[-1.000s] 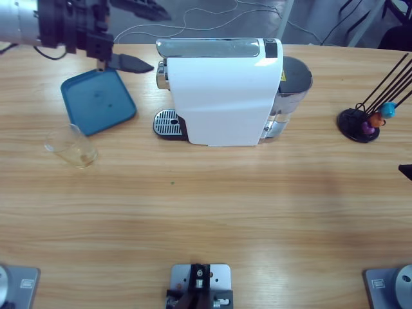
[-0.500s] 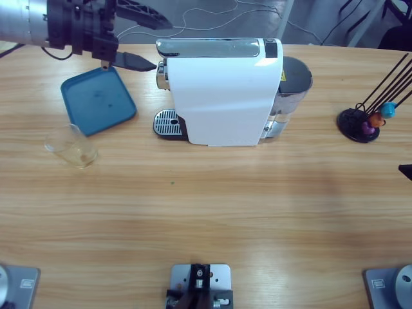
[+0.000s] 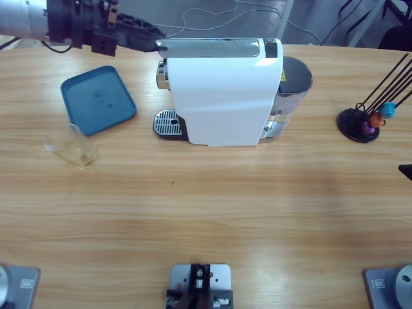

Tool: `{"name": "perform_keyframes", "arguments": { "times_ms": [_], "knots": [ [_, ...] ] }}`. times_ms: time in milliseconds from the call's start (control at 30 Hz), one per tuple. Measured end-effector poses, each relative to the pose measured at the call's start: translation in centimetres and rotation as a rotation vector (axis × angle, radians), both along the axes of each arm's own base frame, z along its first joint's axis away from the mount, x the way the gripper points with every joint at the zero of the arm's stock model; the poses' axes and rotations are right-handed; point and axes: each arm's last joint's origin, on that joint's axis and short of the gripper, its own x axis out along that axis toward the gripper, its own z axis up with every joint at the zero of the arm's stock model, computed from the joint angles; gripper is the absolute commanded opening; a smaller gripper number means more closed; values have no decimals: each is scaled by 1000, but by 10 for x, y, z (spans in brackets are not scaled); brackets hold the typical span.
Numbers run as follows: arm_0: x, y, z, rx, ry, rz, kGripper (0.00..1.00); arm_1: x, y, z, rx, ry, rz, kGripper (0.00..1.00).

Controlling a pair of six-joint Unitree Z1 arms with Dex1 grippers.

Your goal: Pour coffee

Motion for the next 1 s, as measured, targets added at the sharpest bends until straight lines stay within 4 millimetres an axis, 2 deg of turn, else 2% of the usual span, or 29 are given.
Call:
{"name": "perform_keyframes", "arguments": {
  "times_ms": [433, 467, 533, 600, 633, 667, 700, 733, 767, 833, 867, 967, 1000],
  "knots": [
    [-3, -5, 12, -17, -38, -9, 0, -3, -2, 1, 10, -12, 0, 1000],
    [-2, -7, 22, -33, -65, -14, 0, -3, -2, 1, 10, -11, 0, 1000],
    [-11, -18, 65, -100, -176, -54, 0, -3, -2, 1, 8, -11, -1, 1000],
    [-25, -18, 103, -158, -270, -78, 0, -3, -3, 1, 7, -10, -2, 1000],
    [-30, -18, 114, -173, -303, -87, 89, -3, -3, 1, 6, -10, -2, 1000],
    [-34, -18, 120, -176, -332, -99, 529, -3, -3, 1, 6, -9, -2, 1000],
    [-37, -20, 121, -162, -373, -118, 796, -3, -3, 1, 6, -7, -4, 999],
    [-40, -23, 119, -137, -425, -145, 935, -3, -3, 1, 13, 0, -11, 982],
    [-44, -27, 115, -104, -485, -184, 988, -4, -3, 1, 25, 11, -25, 935],
    [-55, -33, 100, -14, -601, -267, 991, -7, -6, 3, 60, 21, -50, 804],
    [-63, -32, 91, 45, -640, -300, 991, -9, -8, 5, 77, 17, -58, 804],
    [-92, -10, 65, 270, -720, -360, 991, -15, -12, 7, 132, -2, -59, 793],
    [-104, -1, 60, 355, -746, -382, 991, -16, -12, 7, 151, -2, -44, 703]
  ]
}}
